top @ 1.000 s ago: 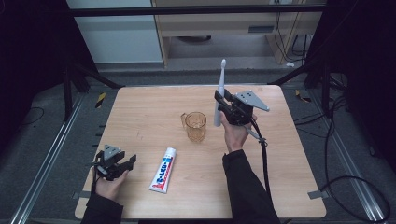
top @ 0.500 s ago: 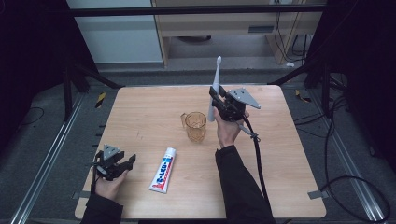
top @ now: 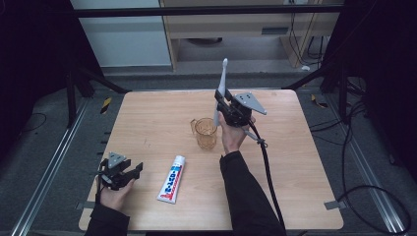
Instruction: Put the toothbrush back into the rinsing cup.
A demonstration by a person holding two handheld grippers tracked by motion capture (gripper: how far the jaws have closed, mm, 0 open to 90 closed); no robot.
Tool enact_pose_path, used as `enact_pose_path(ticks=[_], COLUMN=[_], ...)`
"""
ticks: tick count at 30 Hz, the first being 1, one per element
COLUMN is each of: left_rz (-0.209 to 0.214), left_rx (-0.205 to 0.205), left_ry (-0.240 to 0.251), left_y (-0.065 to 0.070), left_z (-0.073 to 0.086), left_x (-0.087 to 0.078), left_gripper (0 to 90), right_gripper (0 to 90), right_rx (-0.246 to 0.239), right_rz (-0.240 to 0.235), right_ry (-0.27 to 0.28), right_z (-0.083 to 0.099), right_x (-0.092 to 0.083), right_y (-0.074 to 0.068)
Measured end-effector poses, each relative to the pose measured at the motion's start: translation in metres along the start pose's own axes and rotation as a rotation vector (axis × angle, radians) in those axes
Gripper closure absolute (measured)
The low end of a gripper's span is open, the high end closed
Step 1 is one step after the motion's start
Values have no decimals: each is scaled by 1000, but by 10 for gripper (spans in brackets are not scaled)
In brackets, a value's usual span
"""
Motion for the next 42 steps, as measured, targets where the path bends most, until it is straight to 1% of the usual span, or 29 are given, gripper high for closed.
enact_pose_path(ticks=[12, 16, 21, 25, 30, 32, 42], left_rz=[0, 0, -1, -1, -1, -1, -1], left_rx=[-1, 0, 0, 0, 0, 1, 0], left_ry=[0, 0, 2, 1, 1, 1, 1], left_y=[0, 0, 0, -1, -1, 0, 0], left_z=[0, 0, 0, 0, 0, 0, 0], left_x=[0, 0, 0, 0, 0, 0, -1], left_gripper=[467, 467, 467, 467, 467, 467, 467], right_gripper=[672, 672, 672, 672, 671, 671, 670], right_rx=[-6, -21, -10, -31, -32, -32, -50], right_rz=[-16, -14, -23, -26, -29, -32, -43], right_ry=[-34, -47, -71, -96, -118, -137, -178], right_z=[17, 21, 28, 35, 41, 46, 57], right_x=[8, 9, 12, 14, 14, 13, 11], right_y=[-7, -7, -7, -9, -9, -9, -12])
Point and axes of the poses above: each handheld gripper's, and its own axes: x roughly forward along the jaws, z roughly out of its underside, y roughly to its right, the point moved 2 cm from there along x, roughly forward along the jaws, and after that the axes turned 9 degrees about y, right-handed, at the moved point
